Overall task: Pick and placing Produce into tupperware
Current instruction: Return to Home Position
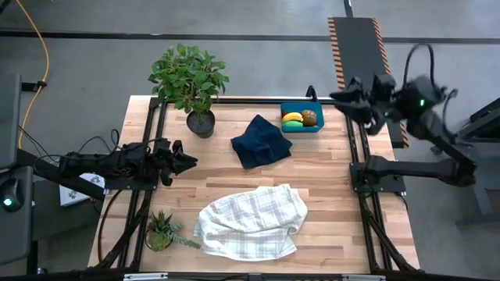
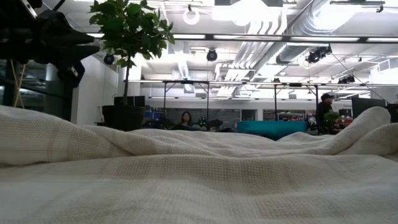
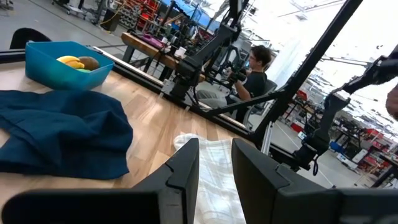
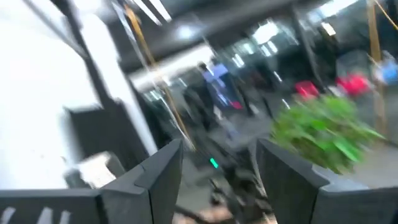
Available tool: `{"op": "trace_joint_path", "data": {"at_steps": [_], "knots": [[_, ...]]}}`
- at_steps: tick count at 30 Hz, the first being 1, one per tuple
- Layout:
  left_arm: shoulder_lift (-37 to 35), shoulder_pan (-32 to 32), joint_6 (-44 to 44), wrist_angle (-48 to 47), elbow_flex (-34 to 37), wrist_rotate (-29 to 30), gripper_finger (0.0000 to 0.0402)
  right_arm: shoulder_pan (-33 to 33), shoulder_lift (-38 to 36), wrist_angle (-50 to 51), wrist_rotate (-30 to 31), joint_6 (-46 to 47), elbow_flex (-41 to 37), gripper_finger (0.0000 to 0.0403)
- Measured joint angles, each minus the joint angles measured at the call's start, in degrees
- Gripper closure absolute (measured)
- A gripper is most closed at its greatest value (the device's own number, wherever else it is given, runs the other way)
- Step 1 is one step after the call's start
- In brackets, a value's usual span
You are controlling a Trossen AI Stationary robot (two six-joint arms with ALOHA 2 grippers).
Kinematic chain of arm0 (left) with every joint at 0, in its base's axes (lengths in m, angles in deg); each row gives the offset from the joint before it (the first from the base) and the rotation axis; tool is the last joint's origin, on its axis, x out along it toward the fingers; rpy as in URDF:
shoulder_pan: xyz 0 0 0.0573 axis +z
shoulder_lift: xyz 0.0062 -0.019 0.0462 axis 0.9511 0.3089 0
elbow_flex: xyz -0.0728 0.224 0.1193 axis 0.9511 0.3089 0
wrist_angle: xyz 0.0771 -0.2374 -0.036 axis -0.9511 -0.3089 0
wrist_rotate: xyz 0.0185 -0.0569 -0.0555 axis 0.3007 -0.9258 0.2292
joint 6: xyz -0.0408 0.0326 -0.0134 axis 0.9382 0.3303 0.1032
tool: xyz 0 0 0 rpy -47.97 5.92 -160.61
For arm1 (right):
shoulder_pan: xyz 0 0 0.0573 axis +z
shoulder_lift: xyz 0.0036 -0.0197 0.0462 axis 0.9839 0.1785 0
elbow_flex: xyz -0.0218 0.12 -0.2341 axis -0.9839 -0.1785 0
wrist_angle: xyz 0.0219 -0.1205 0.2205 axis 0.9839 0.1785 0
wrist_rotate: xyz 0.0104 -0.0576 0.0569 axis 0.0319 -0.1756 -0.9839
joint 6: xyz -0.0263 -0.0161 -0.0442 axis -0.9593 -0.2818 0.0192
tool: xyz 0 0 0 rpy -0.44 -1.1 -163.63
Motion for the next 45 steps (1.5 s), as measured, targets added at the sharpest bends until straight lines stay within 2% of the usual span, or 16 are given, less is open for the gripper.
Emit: {"op": "trace_joint_path", "data": {"at_steps": [5, 8, 16, 21, 26, 35, 40, 45], "knots": [[0.00, 0.00, 0.02, -0.03, -0.02, 0.00, 0.0318, 5.75, -5.12, -27.85, 2.55, 5.89, -17.73, 0.0206], [0.00, 0.00, 0.02, -0.02, -0.02, 0.00, 0.0318, 8.62, -5.43, -34.45, 2.44, 8.27, -23.60, 0.0206], [0.00, 0.00, 0.02, -0.03, -0.02, 0.00, 0.0318, 14.61, -5.46, -29.05, -1.95, 4.23, -29.21, 0.0206], [0.00, 0.00, 0.03, -0.04, -0.04, 0.00, 0.0318, 16.24, -6.51, -26.60, -2.02, 0.37, -32.96, 0.0206], [0.00, 0.00, 0.04, -0.31, -0.04, 0.04, 0.0318, 16.31, -11.14, -33.80, -1.12, 3.31, -42.37, 0.0206], [0.01, 0.00, 0.04, -0.28, -0.04, 0.03, 0.0318, 16.28, -20.50, -35.59, 0.39, 6.25, -54.84, 0.0206], [0.02, 0.00, 0.03, -0.28, -0.04, 0.04, 0.0318, 16.26, -25.90, -37.37, 1.24, 2.61, -59.72, 0.0206], [0.02, -0.02, 0.04, -0.28, -0.04, 0.04, 0.0318, 16.26, -30.22, -37.82, 1.00, -4.94, -64.26, 0.0206]]}}
